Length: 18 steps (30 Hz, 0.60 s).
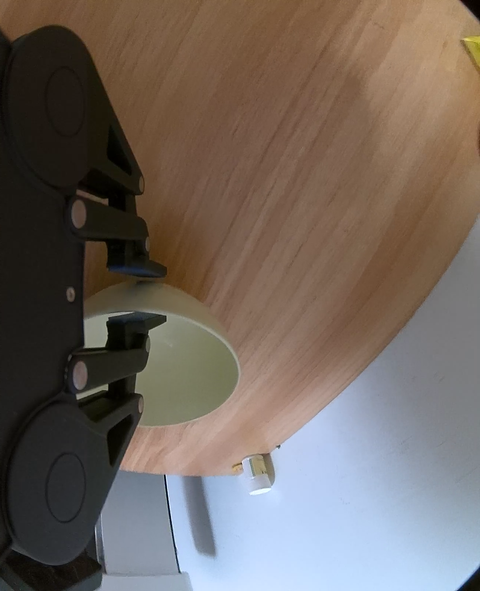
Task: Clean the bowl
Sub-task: 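Lower the bowl onto the table and open the left tool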
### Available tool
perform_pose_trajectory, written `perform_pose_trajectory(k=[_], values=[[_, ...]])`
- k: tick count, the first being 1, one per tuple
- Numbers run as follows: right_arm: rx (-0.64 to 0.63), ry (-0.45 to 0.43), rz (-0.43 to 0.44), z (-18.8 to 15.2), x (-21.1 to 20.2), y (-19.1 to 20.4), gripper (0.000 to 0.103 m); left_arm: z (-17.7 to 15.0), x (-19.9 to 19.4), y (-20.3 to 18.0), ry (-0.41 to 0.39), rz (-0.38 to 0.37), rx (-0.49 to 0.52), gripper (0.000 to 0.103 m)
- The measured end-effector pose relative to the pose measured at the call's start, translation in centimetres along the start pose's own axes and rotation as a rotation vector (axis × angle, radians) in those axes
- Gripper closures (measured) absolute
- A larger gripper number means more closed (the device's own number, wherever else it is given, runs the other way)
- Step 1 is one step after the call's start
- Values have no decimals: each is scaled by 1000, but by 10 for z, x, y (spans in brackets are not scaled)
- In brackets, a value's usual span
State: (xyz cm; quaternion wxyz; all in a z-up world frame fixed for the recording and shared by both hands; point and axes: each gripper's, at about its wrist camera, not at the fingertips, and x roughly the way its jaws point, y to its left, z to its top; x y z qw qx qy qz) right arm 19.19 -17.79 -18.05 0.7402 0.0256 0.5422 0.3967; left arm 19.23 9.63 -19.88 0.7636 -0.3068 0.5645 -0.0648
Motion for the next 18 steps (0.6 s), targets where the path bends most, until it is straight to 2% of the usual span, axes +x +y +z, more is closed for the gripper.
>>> perform_pose_trajectory(k=[1,4,6,8,9,11,14,16,18], values=[[-2,-3,-8,-1,-1,0,68,0,0,-2,-4,11,8,81],[13,-19,-36,-5,-9,-5,68,1,-3,-5,-14,45,19,66],[36,-37,-59,-9,-16,-11,68,2,-6,-8,-10,57,39,62],[63,-58,-91,-14,-25,-20,68,1,-11,-13,-23,71,63,49],[73,-62,-103,-15,-27,-23,68,1,-15,-15,-34,77,74,47],[115,-84,-127,-19,-33,-34,68,1,-18,-18,-42,92,87,32],[198,-110,-105,-24,-39,-49,68,-2,-20,-23,-46,149,97,26],[199,-121,-141,-27,-40,-53,68,-4,-20,-25,-52,182,101,16],[206,-124,-164,-29,-39,-55,68,-6,-21,-28,-60,205,107,15]])
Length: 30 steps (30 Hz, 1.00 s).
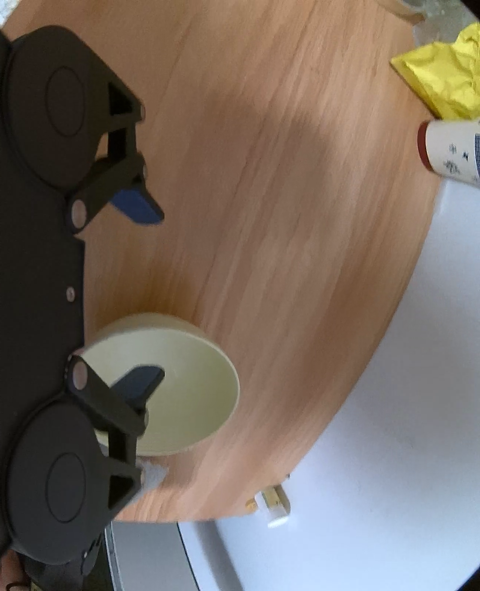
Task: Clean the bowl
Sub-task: 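Lower the bowl onto the table and open the left tool, then open the right tool to drop the towel on the table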
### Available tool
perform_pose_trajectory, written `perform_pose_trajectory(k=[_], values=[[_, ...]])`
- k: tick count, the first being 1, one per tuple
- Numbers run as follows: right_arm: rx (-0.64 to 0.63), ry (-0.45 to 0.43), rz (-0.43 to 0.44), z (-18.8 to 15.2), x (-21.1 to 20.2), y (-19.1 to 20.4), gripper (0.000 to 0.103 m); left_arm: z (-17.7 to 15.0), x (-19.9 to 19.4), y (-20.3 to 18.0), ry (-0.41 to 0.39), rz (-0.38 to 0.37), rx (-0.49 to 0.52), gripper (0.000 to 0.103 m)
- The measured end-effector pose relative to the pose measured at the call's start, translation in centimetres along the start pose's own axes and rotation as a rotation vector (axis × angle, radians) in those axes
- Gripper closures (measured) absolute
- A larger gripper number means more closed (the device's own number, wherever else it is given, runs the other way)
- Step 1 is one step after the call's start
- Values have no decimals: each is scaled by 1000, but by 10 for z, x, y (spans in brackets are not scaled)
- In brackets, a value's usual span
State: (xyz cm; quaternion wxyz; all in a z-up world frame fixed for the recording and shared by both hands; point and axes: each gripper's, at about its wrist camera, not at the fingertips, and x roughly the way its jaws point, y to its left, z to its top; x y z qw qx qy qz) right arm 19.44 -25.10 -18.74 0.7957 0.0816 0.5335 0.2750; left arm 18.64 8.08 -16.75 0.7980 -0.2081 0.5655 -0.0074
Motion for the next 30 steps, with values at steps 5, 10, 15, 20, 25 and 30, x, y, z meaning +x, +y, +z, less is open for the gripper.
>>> perform_pose_trajectory(k=[5,10,15,20,25,30], values=[[89,-22,-27,-8,4,-22,65,-5,-8,-15,-32,70,41,3],[173,-62,-4,-18,2,-43,64,-11,-16,-32,-45,80,56,1],[122,-60,-38,-20,-1,-46,57,-23,-29,-47,-55,26,56,1],[47,-44,-73,-20,-5,-39,49,-37,-43,-59,-73,-5,49,1],[-13,-62,-149,-26,-13,-34,22,-49,-58,-73,-87,1,57,1],[-11,-85,-172,-25,-29,-24,9,-53,-77,-83,-122,50,79,1]])
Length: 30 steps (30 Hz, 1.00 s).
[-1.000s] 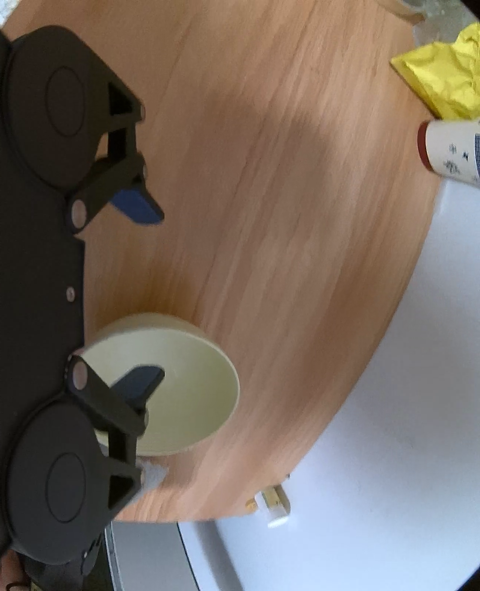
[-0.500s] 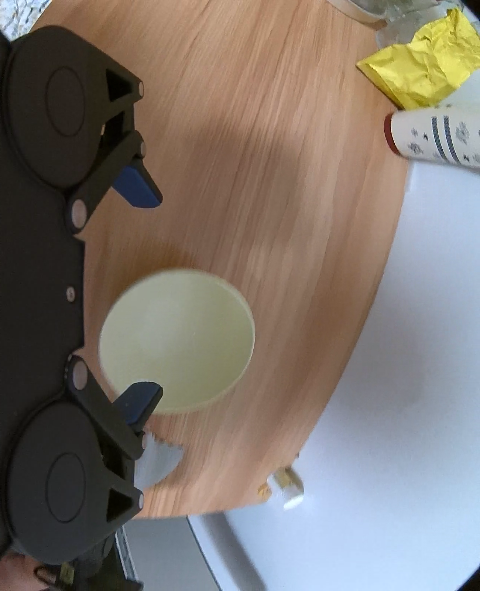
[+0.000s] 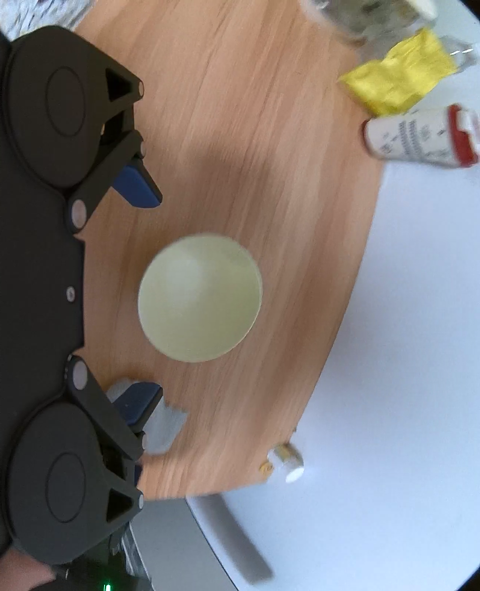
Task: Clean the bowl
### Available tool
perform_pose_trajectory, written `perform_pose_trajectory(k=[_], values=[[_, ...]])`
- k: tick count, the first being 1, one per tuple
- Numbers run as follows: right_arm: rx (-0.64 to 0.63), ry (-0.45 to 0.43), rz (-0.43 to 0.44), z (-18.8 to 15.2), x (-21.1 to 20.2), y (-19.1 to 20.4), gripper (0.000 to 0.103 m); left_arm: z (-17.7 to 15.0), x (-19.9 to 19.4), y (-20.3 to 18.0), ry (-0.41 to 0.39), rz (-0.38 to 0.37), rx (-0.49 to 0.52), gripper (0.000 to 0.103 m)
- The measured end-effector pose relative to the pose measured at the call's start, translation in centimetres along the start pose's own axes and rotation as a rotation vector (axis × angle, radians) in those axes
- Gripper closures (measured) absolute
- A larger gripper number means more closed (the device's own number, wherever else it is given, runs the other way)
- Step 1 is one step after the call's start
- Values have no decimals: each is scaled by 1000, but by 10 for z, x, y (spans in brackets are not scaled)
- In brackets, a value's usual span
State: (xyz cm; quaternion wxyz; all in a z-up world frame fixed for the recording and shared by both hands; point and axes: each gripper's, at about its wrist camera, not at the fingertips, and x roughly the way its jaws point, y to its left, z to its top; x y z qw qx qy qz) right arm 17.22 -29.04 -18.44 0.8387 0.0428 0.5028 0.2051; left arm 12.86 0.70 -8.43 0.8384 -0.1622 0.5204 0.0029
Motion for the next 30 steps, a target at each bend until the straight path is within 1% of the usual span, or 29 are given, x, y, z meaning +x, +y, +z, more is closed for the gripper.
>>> perform_pose_trajectory(k=[1,2,4,5,6,9,11,12,17,19,21,26,30], values=[[3,-9,-7,0,-5,2,2,0,-5,-1,-4,-11,-1,1],[13,-23,-21,0,-13,6,0,1,-9,-1,0,-34,-3,1],[50,-38,-38,0,-28,12,0,2,-16,-2,6,-63,3,1],[84,-44,-51,1,-38,17,0,2,-20,-3,8,-67,14,0],[96,-45,-55,1,-41,20,0,1,-25,-5,14,-74,36,0],[160,-43,-87,0,-59,33,0,-1,-35,-9,31,-76,83,0],[199,-44,-132,-1,-75,44,0,-4,-42,-13,32,-76,110,0],[224,-44,-148,-3,-85,50,0,-7,-47,-14,30,-72,132,0],[288,-24,-144,-11,-113,74,0,-18,-69,-18,-1,-21,203,0],[269,-30,-167,-16,-122,88,0,-23,-77,-20,-8,11,228,0],[239,-37,-195,-21,-130,107,0,-26,-83,-18,-4,18,232,0],[211,-30,-257,-28,-140,131,0,-30,-95,-18,-13,57,251,0],[209,-48,-266,-30,-151,142,0,-30,-105,-13,-37,86,242,0]])
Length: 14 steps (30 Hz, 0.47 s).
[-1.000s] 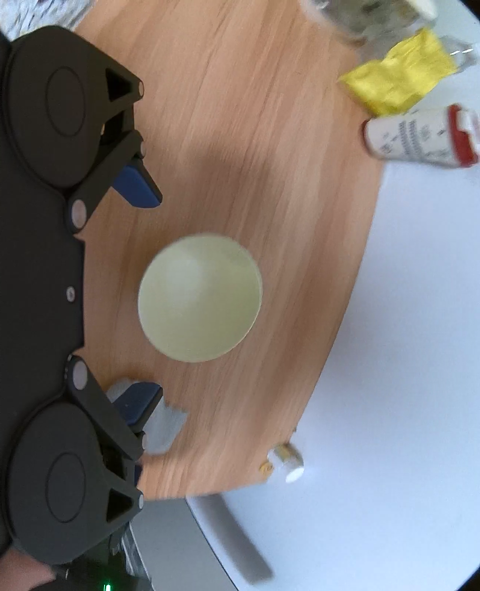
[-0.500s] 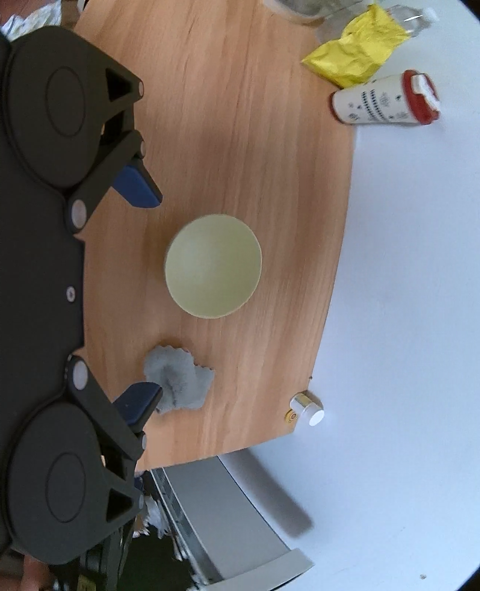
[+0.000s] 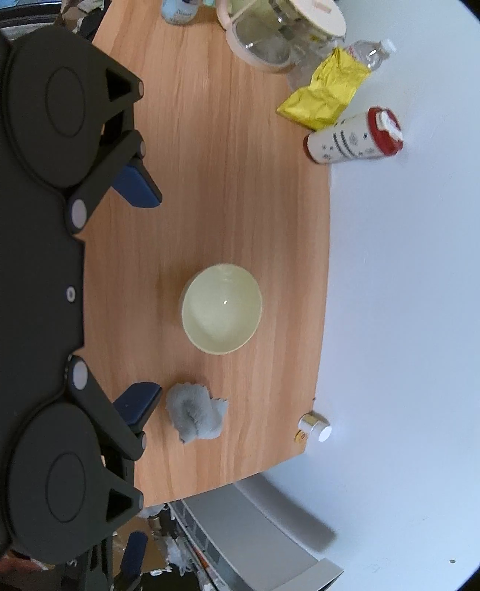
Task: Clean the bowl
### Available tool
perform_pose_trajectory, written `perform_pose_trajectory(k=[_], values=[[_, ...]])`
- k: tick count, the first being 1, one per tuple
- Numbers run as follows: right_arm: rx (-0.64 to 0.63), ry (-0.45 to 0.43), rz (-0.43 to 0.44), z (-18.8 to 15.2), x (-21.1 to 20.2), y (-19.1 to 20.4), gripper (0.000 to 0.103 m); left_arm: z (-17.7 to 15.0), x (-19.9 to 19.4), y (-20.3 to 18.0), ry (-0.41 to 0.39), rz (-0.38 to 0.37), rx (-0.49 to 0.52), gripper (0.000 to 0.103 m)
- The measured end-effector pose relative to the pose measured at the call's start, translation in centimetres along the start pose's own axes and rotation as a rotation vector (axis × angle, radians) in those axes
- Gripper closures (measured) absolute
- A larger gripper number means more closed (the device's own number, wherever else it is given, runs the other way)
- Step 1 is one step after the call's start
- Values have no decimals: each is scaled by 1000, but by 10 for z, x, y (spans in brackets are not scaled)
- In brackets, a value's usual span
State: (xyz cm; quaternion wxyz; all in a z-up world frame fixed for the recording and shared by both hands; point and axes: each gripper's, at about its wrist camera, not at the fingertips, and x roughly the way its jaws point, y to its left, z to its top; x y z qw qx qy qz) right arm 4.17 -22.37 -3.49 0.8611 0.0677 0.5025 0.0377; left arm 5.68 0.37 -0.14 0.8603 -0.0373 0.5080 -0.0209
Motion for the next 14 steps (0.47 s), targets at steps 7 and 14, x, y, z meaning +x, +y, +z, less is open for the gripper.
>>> perform_pose_trajectory(k=[7,14], values=[[-21,-37,-9,-4,-12,12,0,-4,-7,-2,-22,13,36,0],[-49,-38,-30,-10,-16,23,0,-7,-6,-3,-21,25,52,0]])
